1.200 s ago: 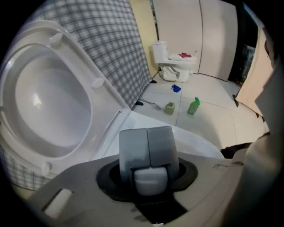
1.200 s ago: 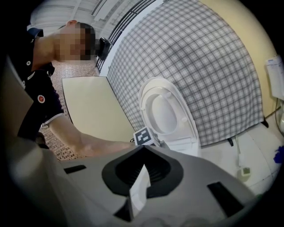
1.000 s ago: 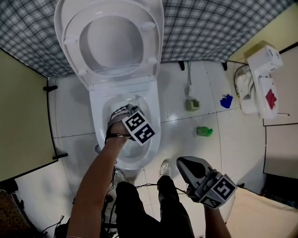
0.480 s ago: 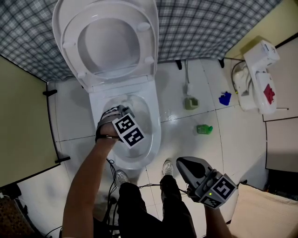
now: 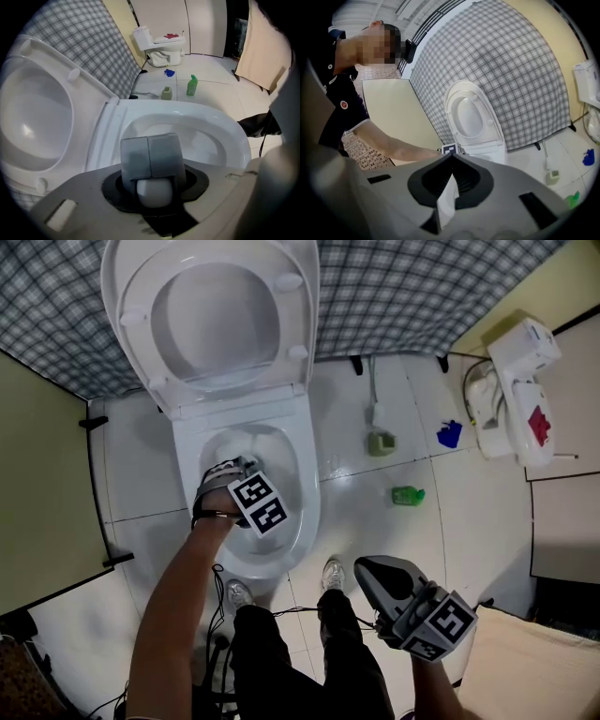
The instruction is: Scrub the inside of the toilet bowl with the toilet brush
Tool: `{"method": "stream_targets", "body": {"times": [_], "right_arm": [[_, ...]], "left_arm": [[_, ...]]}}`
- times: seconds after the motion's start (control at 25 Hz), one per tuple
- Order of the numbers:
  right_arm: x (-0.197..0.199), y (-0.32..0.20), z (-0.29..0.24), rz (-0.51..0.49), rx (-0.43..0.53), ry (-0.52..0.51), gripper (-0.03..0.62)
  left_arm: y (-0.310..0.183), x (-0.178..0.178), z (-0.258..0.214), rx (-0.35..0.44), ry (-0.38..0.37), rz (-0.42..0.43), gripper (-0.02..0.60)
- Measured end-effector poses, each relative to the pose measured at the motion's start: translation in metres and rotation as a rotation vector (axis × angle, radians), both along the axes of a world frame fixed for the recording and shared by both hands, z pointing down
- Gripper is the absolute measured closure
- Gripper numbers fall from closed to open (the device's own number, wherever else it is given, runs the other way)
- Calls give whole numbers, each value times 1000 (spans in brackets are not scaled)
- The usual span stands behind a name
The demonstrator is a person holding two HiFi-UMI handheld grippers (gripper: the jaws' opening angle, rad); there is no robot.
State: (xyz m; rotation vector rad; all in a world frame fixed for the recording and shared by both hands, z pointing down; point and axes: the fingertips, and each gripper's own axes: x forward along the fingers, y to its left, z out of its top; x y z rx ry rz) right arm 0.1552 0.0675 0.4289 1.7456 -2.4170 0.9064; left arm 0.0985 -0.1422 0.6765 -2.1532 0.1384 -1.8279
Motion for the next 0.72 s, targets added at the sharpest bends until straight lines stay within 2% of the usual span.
{"method": "stream_targets", "body": {"times": [0.2, 0.36, 0.52, 0.72], "right_arm": [[11, 13, 6, 23, -15, 9, 594], [7, 10, -1, 6, 4, -4, 594], [-4, 1, -17, -21, 32, -15, 594], [-14, -5, -25, -58, 50, -19, 594]], "left_arm": [[0, -14, 13, 26, -36, -19, 414], [-7, -25, -7, 18, -26, -58, 419], [-13, -33, -33, 56, -39, -39, 419], [-22, -69, -60, 91, -116, -41, 419]]}}
